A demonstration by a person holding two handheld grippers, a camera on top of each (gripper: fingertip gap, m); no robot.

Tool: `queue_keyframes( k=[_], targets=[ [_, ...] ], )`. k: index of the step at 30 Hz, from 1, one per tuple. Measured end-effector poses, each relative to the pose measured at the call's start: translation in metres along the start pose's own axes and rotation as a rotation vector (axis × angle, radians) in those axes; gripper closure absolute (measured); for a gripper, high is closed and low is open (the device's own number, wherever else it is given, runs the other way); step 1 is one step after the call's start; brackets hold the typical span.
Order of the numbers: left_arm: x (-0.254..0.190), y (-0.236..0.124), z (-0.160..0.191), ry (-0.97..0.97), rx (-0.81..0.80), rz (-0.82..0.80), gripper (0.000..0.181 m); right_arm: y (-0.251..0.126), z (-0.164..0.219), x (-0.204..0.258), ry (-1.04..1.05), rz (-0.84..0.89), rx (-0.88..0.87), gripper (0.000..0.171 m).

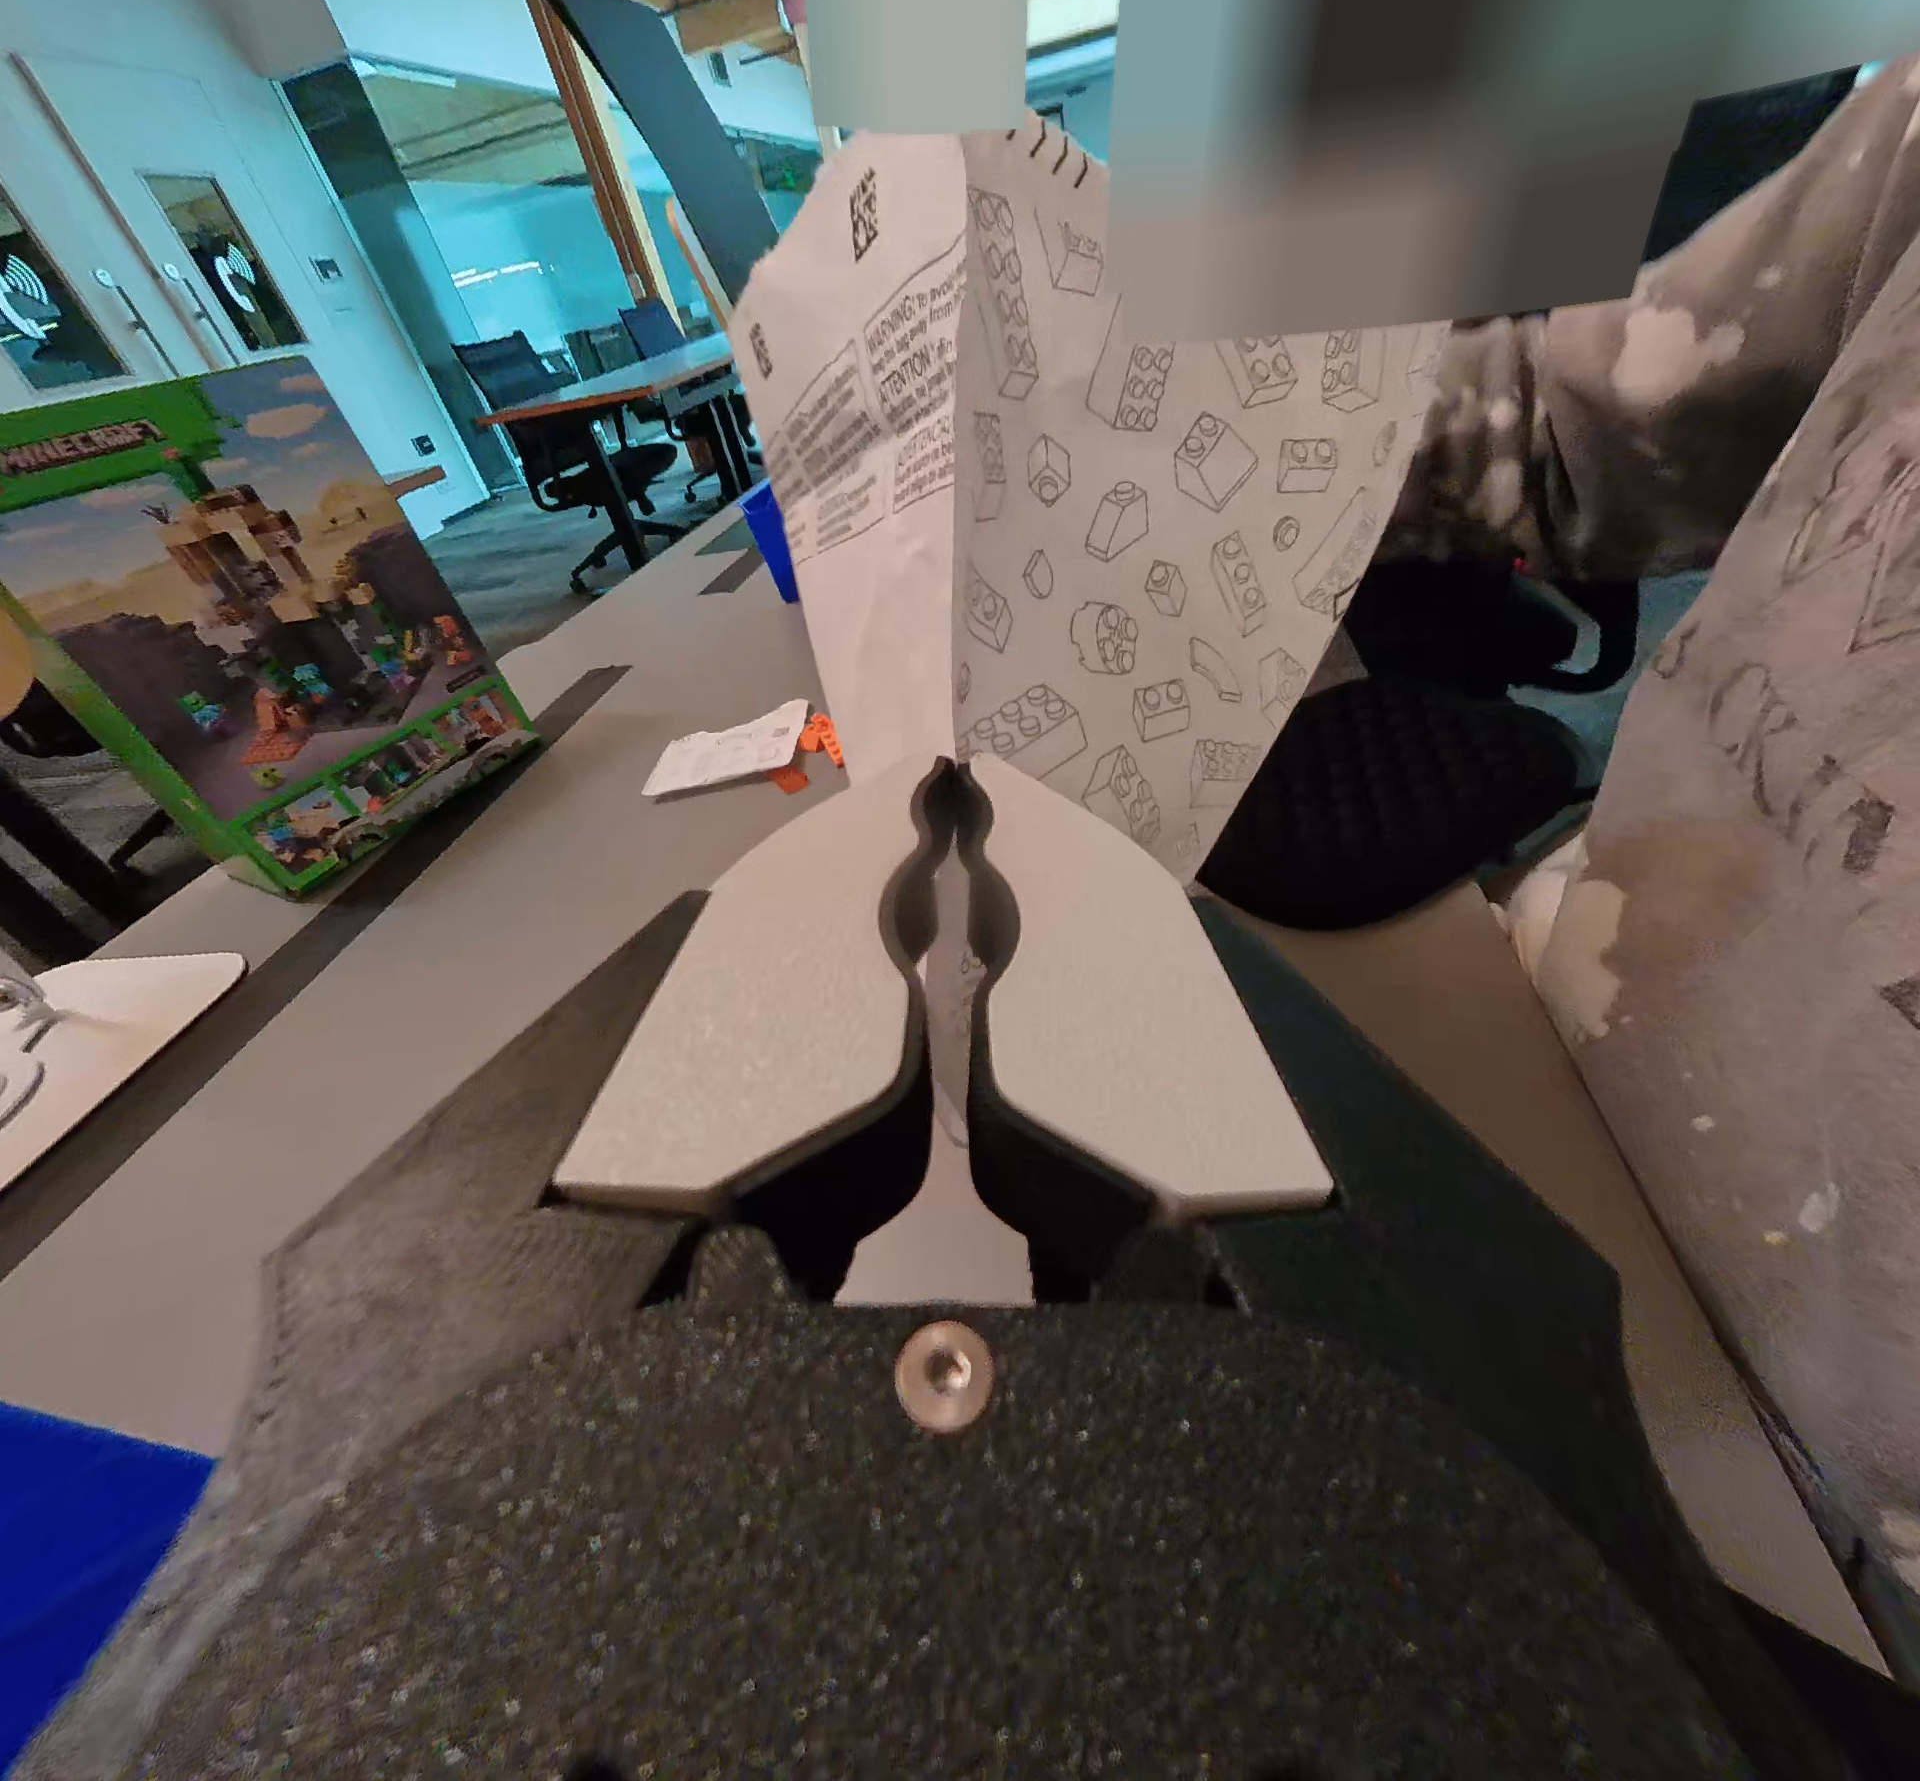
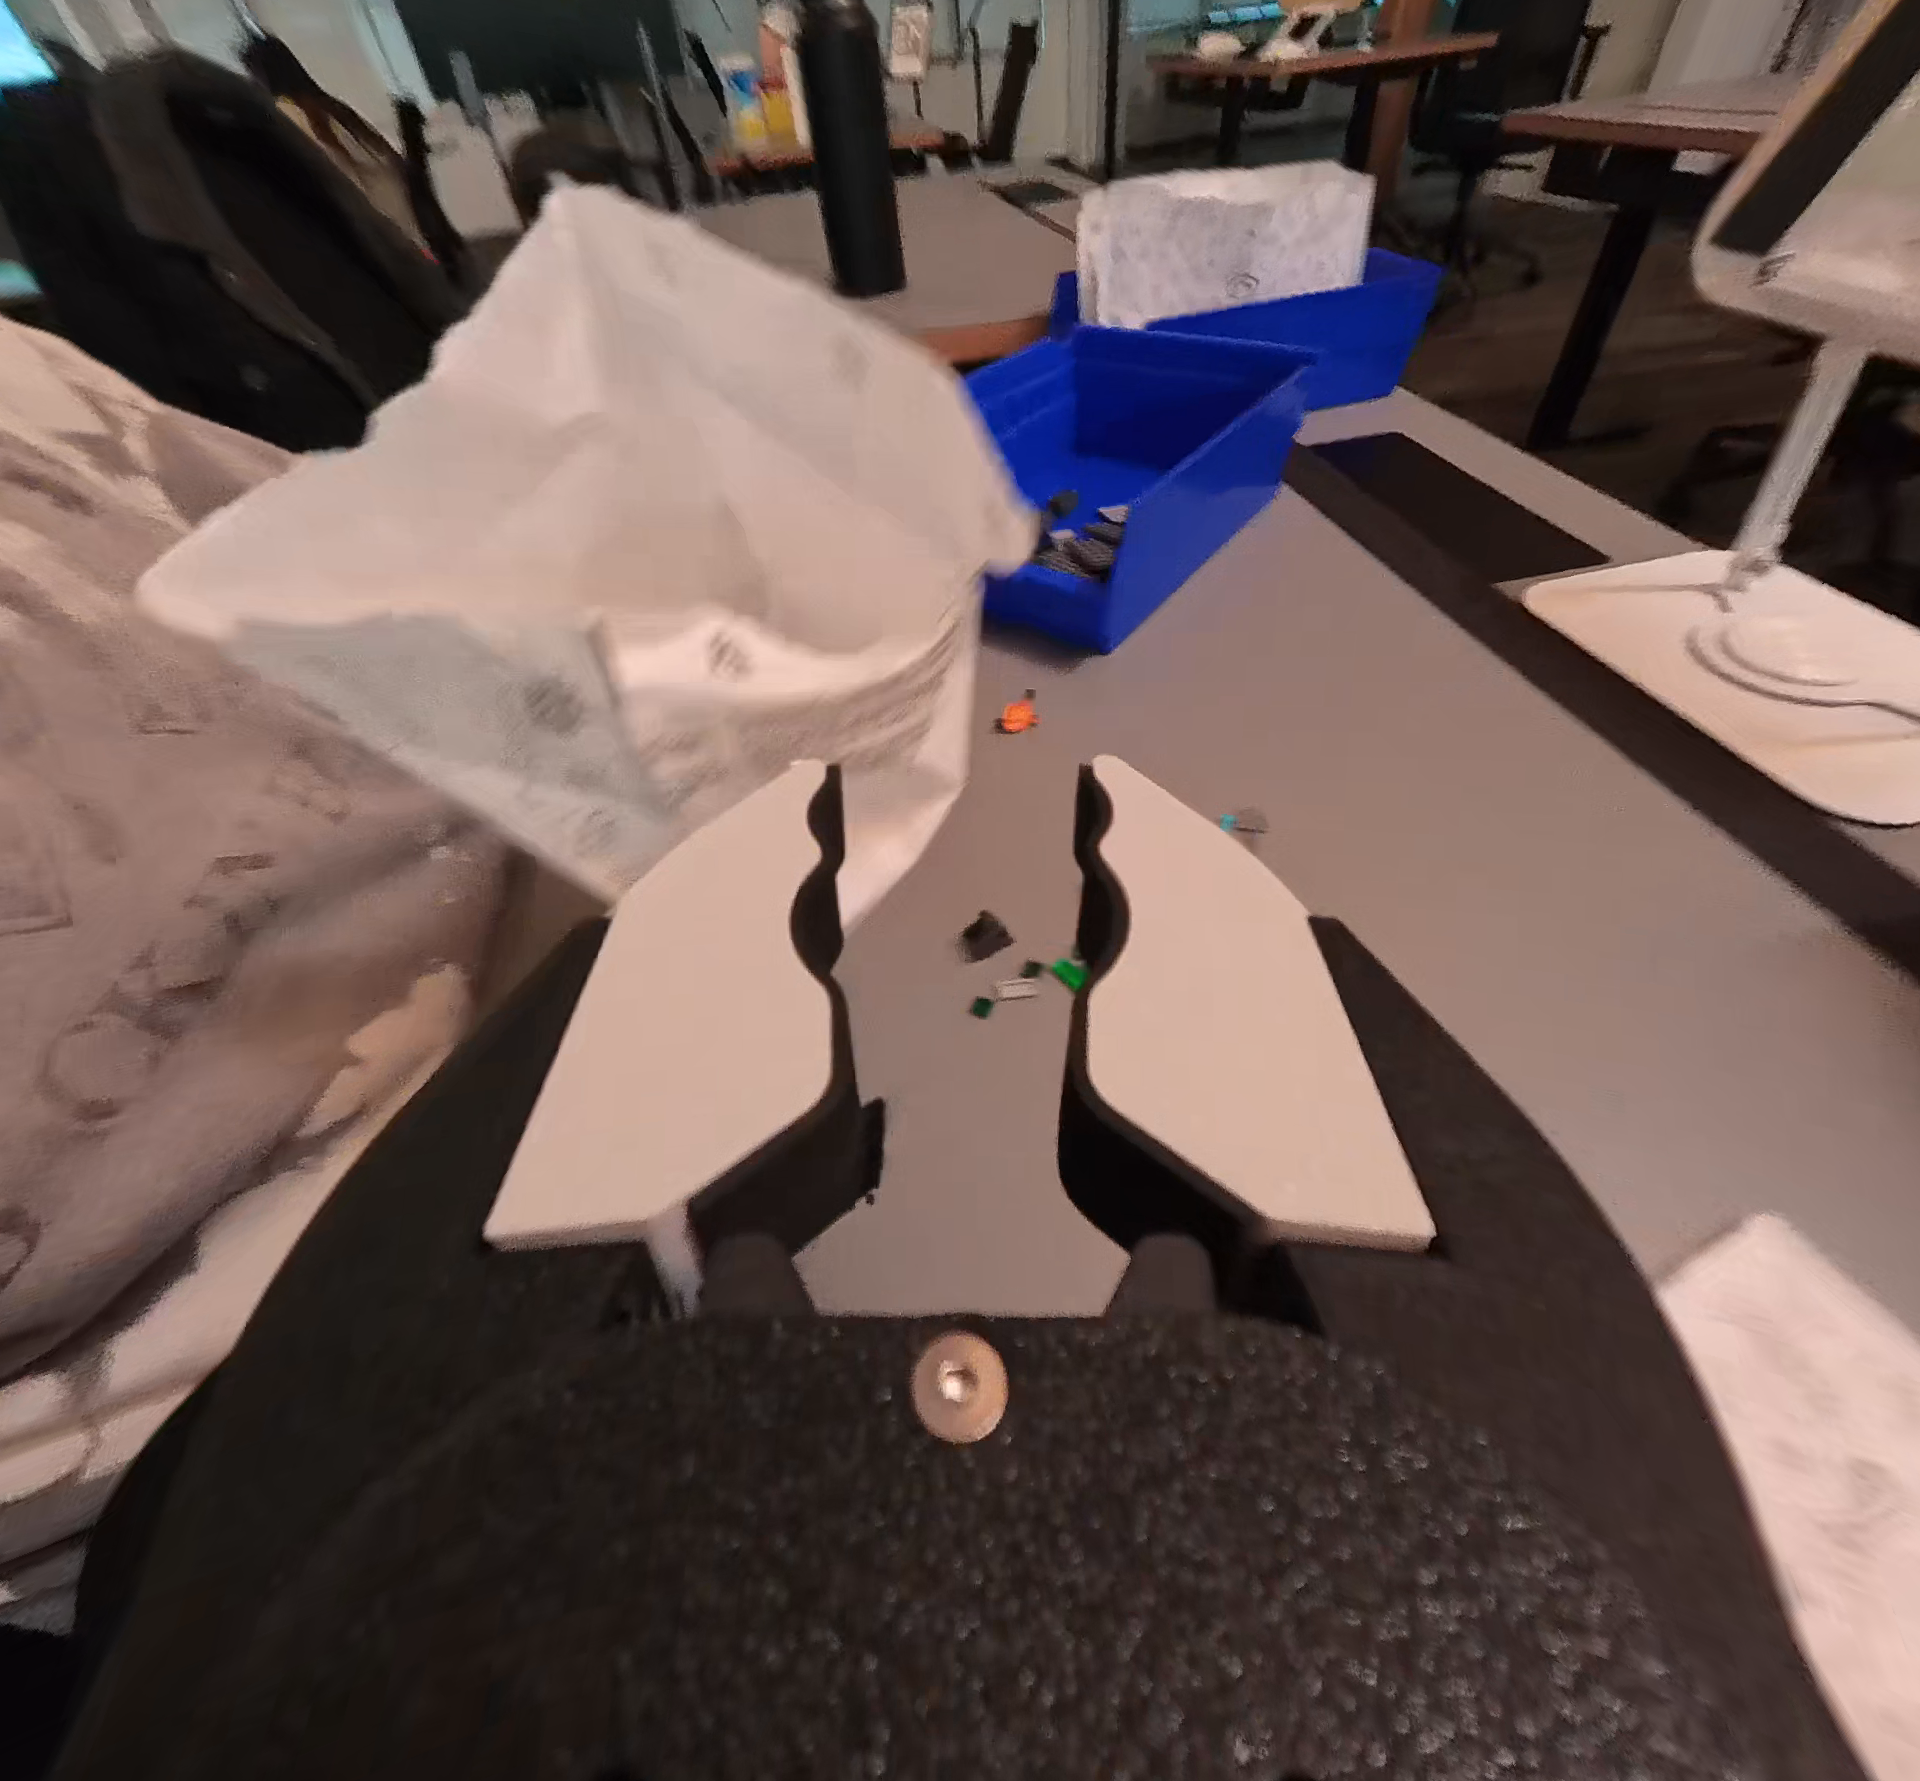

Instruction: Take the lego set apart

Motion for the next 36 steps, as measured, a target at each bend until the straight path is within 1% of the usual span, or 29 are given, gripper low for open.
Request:
queue_keyframes(
  k=[3,7,10,12,16,27,28,29,32,34,35,36],
  targets=[
    [0.004,-0.003,0.001,-0.034,-0.046,0.007,0.181,0.004,0.027,0.011,0.013,-0.037,-0.061,0.128],
    [0.010,-0.004,0.001,-0.066,-0.083,0.021,0.181,0.030,0.046,0.024,-0.049,-0.007,-0.009,0.127],
    [0.015,-0.003,0.002,-0.076,-0.092,0.009,0.181,0.047,0.050,0.028,-0.088,-0.002,0.056,0.126],
    [0.017,-0.005,0.002,-0.080,-0.096,-0.011,0.181,0.051,0.048,0.027,-0.116,0.017,0.078,0.130],
    [0.018,-0.011,0.003,-0.092,-0.100,-0.037,0.181,0.052,0.044,0.026,-0.119,0.028,0.055,0.136],
    [0.019,-0.013,0.005,-0.112,-0.126,-0.042,0.181,0.042,0.040,0.028,-0.099,0.038,-0.002,0.135],
    [0.019,-0.013,0.005,-0.116,-0.129,-0.041,0.181,0.042,0.040,0.028,-0.100,0.034,-0.008,0.138],
    [0.019,-0.013,0.005,-0.116,-0.127,-0.040,0.181,0.044,0.040,0.029,-0.107,0.034,-0.008,0.145],
    [0.020,-0.015,0.004,-0.129,-0.140,-0.034,0.181,0.049,0.039,0.029,-0.160,0.082,-0.006,0.154],
    [0.023,-0.019,0.004,-0.144,-0.154,-0.050,0.181,0.048,0.035,0.029,-0.143,0.087,-0.028,0.159],
    [0.025,-0.020,0.004,-0.150,-0.160,-0.057,0.181,0.047,0.032,0.028,-0.124,0.087,-0.047,0.167],
    [0.026,-0.021,0.004,-0.155,-0.168,-0.068,0.181,0.045,0.030,0.027,-0.106,0.082,-0.070,0.167]
  ],
)
Point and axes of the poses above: each gripper's, where its closed fingertips meet, y out along the fingers, z out of its underside, x = y × z across the jaws, the point moved 5 cm from there along -y, back along the fingers, and after that the axes turned 10 degrees about y, right-handed, at the moved point
